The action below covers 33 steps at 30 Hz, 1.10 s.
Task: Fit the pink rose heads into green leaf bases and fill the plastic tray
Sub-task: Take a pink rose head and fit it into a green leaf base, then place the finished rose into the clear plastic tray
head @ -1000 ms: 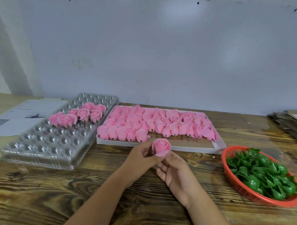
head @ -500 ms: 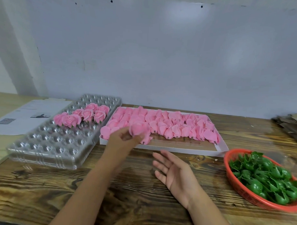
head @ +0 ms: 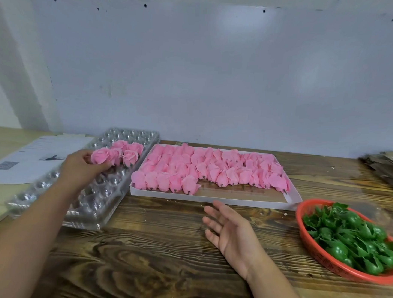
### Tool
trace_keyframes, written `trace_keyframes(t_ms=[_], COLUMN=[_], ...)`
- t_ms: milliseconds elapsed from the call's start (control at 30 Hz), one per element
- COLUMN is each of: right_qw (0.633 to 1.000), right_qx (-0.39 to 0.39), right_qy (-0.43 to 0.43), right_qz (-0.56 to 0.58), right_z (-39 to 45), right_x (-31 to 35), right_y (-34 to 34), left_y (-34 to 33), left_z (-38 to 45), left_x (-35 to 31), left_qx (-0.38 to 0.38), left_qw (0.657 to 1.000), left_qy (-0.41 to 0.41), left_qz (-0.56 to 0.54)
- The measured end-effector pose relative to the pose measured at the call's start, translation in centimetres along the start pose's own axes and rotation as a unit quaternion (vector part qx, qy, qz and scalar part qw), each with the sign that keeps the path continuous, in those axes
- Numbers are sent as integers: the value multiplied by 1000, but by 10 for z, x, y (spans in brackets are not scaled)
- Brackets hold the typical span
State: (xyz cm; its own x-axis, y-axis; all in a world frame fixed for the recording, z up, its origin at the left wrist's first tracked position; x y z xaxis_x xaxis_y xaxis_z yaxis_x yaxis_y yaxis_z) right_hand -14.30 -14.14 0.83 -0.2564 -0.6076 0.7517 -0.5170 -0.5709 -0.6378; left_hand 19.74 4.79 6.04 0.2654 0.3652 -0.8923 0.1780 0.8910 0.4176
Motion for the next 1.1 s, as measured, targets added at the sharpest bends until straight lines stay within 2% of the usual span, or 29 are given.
trace_keyframes(t_ms=[233,400,1100], right_qw=[1000,1000,999], right_qx=[3,3,8], right_qy=[3,5,9], right_qz=[-7,-12,-31], right_z=[0,1,0], right_x=[-1,-1,-1], right_y=[1,1,0], left_y=[-9,-11,-18], left_z=[5,7,19], left_x=[14,15,9], left_qx=[-29,-17,28], left_qw=[996,988,966], left_qy=[-9,-31,-24], left_qz=[84,148,256])
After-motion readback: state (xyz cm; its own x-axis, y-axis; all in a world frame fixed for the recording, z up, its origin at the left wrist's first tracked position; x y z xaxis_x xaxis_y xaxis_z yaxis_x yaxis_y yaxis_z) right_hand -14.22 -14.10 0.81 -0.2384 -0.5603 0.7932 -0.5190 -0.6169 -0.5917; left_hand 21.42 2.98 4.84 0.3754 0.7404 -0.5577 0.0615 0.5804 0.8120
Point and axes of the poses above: each hand's wrist, its own z-axis towards the middle knuckle, its own y-axis out of the back of the hand, x = y × z, the point moved 2 cm from there along z, towards the middle knuckle, and after that the axes turned 4 degrees about y, right-handed, at the moved point
